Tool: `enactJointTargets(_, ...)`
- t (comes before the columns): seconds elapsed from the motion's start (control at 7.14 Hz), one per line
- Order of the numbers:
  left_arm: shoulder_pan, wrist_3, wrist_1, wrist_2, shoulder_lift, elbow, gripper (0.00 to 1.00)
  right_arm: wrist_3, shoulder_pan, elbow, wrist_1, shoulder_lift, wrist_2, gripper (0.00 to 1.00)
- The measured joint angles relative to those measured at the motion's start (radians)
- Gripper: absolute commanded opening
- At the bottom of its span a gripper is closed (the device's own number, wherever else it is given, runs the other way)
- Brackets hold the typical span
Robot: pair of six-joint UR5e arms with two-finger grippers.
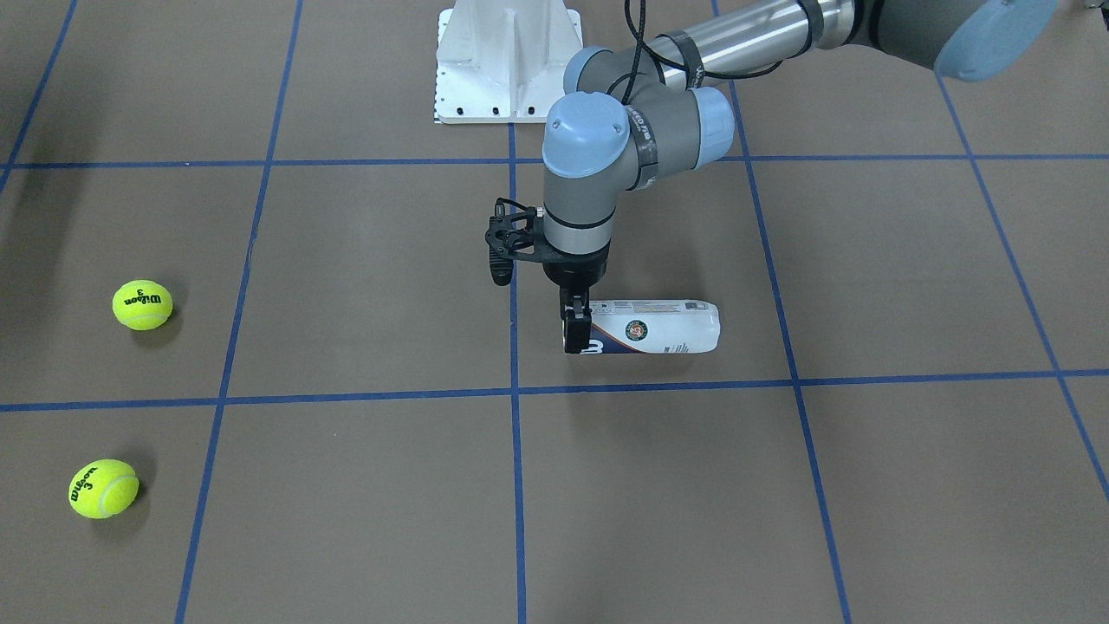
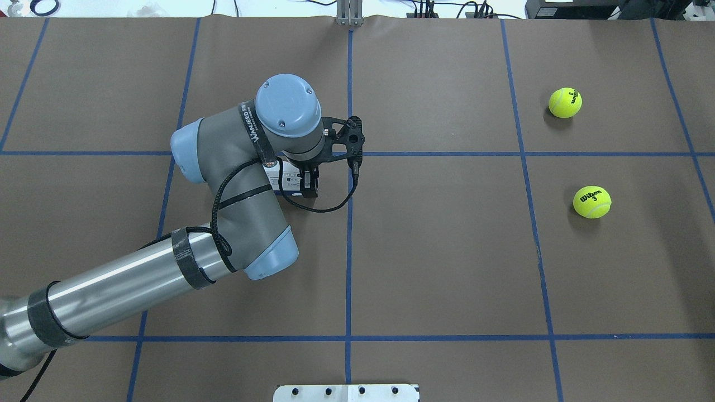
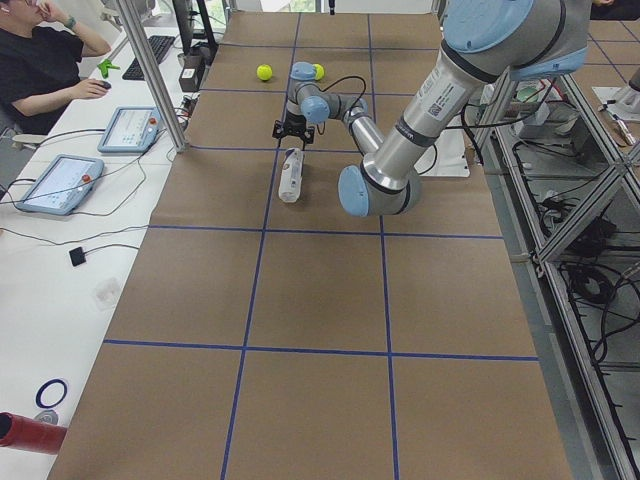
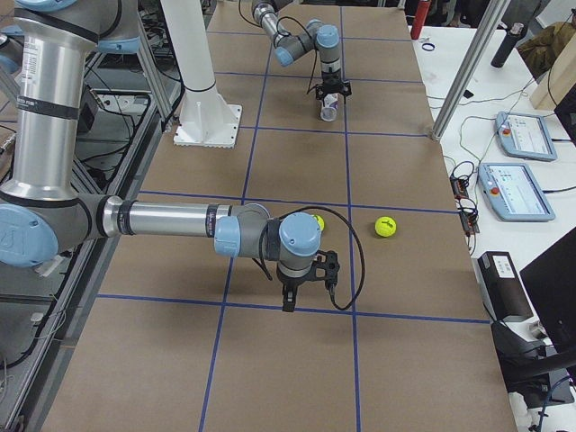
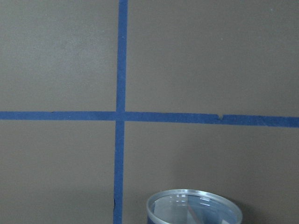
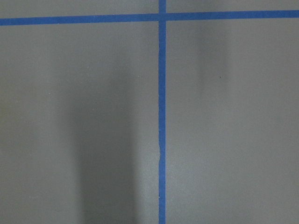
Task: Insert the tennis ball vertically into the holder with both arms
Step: 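Close the left gripper around the can's open end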
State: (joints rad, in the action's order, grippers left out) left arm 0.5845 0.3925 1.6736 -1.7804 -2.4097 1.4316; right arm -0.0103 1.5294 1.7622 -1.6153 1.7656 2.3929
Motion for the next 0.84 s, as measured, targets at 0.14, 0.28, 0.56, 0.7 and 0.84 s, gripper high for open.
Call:
enactJointTargets(0.14,-0.004,-0.001,0.0,0.002,0.001,-0.002,0.96,0.0,0.0,0.0,0.0,0.0,0.0,1.0)
enactJointTargets(0.28,-0.009,-0.002,0.001,0.002,0.001,-0.007,0.96,0.001,0.0,0.0,0.0,0.0,0.0,1.0)
enactJointTargets(0.56,-0.017,-0.005,0.001,0.003,0.002,-0.014,0.97,0.001,0.0,-0.001,-0.001,0.0,0.0,1.0)
enactJointTargets(0.7,-0.019,-0.006,0.002,0.003,0.002,-0.017,0.97,0.001,0.0,-0.001,-0.001,0.0,-0.001,1.0)
enactJointTargets(0.84,-0.021,-0.006,0.005,0.003,0.001,-0.022,0.97,0.001,0.0,-0.002,-0.002,0.0,-0.001,1.0)
